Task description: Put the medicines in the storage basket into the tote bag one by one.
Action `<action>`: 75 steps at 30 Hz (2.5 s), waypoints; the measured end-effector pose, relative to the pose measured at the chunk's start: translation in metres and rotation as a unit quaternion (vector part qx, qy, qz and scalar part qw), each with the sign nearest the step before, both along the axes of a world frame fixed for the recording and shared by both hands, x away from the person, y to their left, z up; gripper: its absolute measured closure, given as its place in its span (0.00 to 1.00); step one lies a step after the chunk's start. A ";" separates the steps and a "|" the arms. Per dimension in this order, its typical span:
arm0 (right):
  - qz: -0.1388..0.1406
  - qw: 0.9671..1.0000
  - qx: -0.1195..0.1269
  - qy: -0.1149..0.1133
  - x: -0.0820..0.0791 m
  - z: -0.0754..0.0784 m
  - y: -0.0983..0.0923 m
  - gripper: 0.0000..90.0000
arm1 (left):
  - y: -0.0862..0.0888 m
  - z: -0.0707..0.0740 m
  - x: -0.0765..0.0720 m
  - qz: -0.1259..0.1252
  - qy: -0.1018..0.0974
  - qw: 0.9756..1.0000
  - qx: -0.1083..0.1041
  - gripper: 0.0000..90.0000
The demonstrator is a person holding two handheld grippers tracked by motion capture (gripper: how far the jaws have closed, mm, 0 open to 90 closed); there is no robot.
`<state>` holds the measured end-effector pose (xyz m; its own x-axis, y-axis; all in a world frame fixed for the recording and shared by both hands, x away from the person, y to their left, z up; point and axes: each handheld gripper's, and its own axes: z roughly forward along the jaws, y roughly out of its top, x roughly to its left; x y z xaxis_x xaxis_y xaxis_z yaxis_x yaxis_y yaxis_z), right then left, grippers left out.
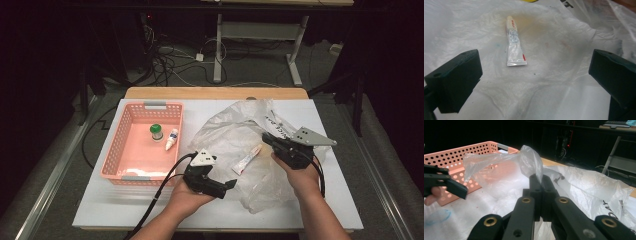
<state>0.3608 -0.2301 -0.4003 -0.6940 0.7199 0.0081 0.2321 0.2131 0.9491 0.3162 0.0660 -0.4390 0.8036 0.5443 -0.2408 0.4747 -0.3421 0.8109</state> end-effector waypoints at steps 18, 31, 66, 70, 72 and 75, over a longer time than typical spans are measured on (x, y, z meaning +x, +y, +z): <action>-0.002 1.000 0.002 -0.001 -0.001 0.002 -0.002 1.00 | 0.030 0.009 -0.011 0.026 -0.004 0.999 -0.019 0.00; 0.003 1.000 0.000 -0.004 -0.002 0.003 -0.001 1.00 | 0.073 0.025 -0.001 0.088 -0.023 0.996 -0.012 0.00; 0.003 1.000 0.002 -0.002 -0.002 0.002 -0.004 1.00 | 0.173 0.027 0.018 0.201 -0.012 0.979 0.033 0.00; 0.003 1.000 0.001 -0.002 -0.002 0.002 -0.004 1.00 | 0.182 0.026 0.019 0.213 -0.012 0.976 0.035 0.00; 0.002 1.000 0.001 -0.002 -0.002 0.002 -0.004 1.00 | 0.186 0.025 0.019 0.220 -0.010 0.975 0.033 0.00; 0.001 1.000 0.002 -0.002 -0.002 0.002 -0.005 1.00 | 0.190 0.025 0.019 0.227 -0.010 0.973 0.033 0.00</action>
